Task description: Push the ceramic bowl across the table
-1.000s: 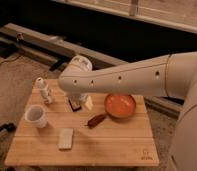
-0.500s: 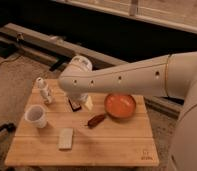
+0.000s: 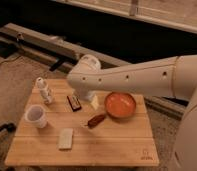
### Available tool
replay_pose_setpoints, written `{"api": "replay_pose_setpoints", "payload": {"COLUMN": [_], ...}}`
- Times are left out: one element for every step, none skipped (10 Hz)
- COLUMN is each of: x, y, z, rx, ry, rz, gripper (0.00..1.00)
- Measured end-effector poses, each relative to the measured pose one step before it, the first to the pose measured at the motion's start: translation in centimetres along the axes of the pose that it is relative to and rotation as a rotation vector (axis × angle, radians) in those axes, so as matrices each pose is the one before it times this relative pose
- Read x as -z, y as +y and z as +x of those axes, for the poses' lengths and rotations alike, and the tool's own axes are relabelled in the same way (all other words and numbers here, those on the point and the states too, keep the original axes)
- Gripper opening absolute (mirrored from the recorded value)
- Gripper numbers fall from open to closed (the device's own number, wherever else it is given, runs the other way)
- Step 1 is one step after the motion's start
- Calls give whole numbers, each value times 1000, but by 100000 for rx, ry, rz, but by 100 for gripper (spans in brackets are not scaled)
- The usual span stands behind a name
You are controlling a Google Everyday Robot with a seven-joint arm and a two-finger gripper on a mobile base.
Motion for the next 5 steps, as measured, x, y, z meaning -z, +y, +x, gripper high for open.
{"api": "replay_pose_setpoints", "payload": {"x": [-941,-709,-980,-1216,-1279], "y": [2432,1301,1790,2150,1791], "z": [3058,1778,2083,2101,1763], "rx": [-4545,-2370,-2936,-3196,-2995], "ry": [-309,-471,-699,-787,-806], "rz": [-1135,-731,-1195,-1714,-1915], "gripper": [80,80,80,80,80]}}
